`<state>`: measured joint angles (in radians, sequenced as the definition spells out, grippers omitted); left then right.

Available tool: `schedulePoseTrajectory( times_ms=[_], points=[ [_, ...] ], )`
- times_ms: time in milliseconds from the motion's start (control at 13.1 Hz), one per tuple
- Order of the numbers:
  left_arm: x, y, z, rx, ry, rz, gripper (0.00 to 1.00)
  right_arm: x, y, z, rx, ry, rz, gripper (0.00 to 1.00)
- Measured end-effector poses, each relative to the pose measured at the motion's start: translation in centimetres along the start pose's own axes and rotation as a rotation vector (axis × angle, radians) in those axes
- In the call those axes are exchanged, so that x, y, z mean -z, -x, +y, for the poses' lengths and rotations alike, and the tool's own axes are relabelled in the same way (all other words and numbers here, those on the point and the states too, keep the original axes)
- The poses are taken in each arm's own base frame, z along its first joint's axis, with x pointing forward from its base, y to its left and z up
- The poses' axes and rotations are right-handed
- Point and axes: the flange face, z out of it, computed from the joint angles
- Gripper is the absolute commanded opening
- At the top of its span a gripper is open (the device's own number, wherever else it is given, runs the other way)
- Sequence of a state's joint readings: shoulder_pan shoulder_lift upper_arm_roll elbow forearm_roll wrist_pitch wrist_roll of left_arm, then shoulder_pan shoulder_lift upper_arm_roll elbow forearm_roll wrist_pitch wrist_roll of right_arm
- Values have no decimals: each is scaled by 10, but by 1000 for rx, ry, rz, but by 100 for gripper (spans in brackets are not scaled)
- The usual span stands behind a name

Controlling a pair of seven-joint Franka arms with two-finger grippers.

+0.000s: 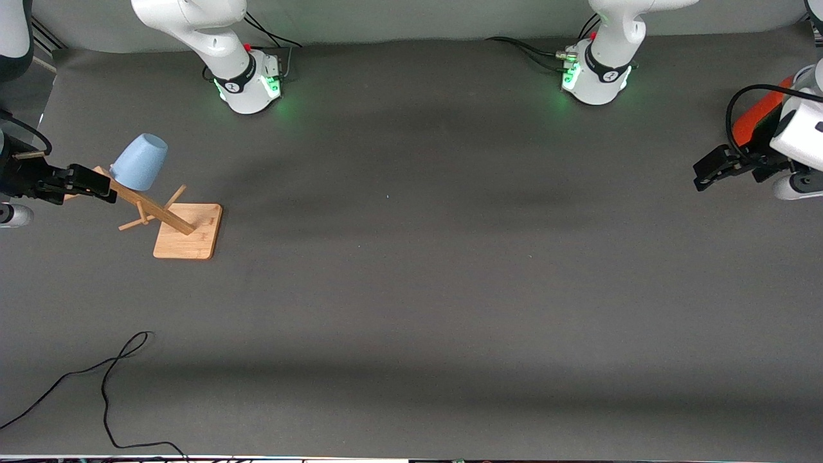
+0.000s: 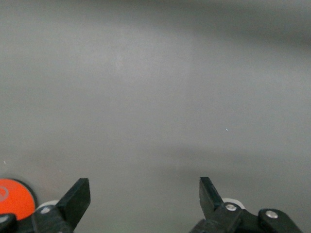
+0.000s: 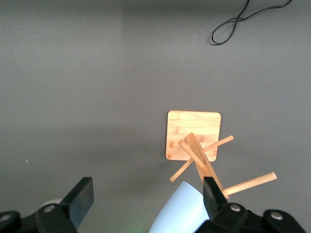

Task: Rotate and upright cup with both arms
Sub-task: 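Move the right gripper toward the blue cup on the wooden stand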

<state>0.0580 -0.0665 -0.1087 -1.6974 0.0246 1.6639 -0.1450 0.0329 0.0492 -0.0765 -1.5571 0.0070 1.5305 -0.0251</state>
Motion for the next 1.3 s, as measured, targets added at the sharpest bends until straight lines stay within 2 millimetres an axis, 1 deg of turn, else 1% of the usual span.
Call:
schedulePoseTrajectory(
  times_ms=[305, 533, 686, 838, 990, 1143, 1295],
  points=[
    [5, -11, -18, -21, 4, 14, 100, 0, 0, 0, 0, 0, 0, 100],
    [4, -12, -18, -24, 4, 11, 100, -1, 0, 0, 0, 0, -3, 100],
    [3, -12, -18, -25, 3, 4, 100, -5, 8, 3, -4, -2, -13, 100],
    [3, -11, -18, -25, 3, -1, 100, -10, 29, 14, -24, -8, -11, 100],
    [3, -11, -18, -25, 3, -3, 100, -13, 60, 29, -84, -22, -10, 100],
    [2, -11, -18, -25, 2, -5, 100, -15, 92, 39, -230, -38, -12, 100],
    [2, -11, -18, -25, 2, -6, 100, -18, 115, 45, -412, -39, -9, 100]
  ],
)
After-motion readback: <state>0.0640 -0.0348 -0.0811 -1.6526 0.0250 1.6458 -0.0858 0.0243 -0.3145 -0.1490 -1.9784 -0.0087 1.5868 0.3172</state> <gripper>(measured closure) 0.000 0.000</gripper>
